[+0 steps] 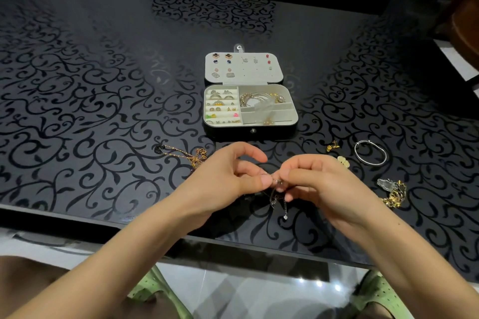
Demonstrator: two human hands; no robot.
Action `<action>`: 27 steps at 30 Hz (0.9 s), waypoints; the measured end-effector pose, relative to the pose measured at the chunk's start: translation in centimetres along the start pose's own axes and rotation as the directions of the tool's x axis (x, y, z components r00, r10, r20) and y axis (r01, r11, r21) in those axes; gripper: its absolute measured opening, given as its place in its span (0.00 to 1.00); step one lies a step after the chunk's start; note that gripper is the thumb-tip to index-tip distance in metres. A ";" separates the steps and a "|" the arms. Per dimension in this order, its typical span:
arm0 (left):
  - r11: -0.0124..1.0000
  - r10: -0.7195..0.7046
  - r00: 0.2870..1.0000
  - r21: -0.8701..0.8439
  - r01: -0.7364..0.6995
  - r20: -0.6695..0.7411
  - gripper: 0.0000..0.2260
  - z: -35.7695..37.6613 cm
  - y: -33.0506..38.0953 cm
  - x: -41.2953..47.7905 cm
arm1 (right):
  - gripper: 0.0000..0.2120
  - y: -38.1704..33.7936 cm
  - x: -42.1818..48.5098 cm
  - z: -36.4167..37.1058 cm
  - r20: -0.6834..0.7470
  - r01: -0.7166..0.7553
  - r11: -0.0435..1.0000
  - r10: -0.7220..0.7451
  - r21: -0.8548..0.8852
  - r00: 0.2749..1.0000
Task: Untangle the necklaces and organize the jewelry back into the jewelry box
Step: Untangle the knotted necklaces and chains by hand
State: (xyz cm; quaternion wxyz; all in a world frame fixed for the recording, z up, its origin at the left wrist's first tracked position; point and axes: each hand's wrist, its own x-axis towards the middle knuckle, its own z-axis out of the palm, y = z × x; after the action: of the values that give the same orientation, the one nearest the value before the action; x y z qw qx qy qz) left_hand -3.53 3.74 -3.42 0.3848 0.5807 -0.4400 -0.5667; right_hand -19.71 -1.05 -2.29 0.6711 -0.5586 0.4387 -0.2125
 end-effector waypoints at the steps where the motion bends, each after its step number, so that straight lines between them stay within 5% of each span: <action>1: 1.000 0.006 1.000 0.027 -0.006 0.009 0.12 0.0 -0.1 0.1 | 0.13 0.0 0.1 -0.1 -0.008 0.006 1.000 -0.006 -0.012 1.000; 7: 0.961 0.078 0.997 0.268 -0.070 -0.016 0.12 0.4 -0.3 0.1 | 0.14 0.4 0.2 0.3 -0.063 0.015 0.997 -0.021 -0.082 0.998; 12: 0.961 0.038 0.997 0.274 -0.016 -0.073 0.13 0.4 0.2 0.1 | 0.11 0.5 0.1 0.6 -0.093 0.017 0.999 -0.021 -0.041 0.995; 18: 0.983 -0.052 0.997 0.173 0.062 -0.060 0.14 0.1 0.3 0.1 | 0.10 0.0 0.4 0.6 -0.055 -0.001 0.967 0.015 0.254 0.998; 21: 0.957 0.036 0.991 0.289 0.004 -0.132 0.11 0.2 0.3 0.0 | 0.08 -0.2 0.4 0.9 0.001 -0.095 0.934 0.101 0.343 0.995; 27: 0.773 0.325 0.917 0.623 -0.118 -0.230 0.05 0.9 0.4 -0.4 | 0.06 -0.4 0.0 1.1 -0.060 -0.130 0.987 0.125 -0.090 0.990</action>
State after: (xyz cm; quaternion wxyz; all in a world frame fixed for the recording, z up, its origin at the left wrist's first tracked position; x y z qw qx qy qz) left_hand -4.44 4.05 -2.99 0.3140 0.7002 -0.5925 -0.2451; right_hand -18.73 -0.59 -1.95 0.6444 -0.5541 0.5010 -0.1632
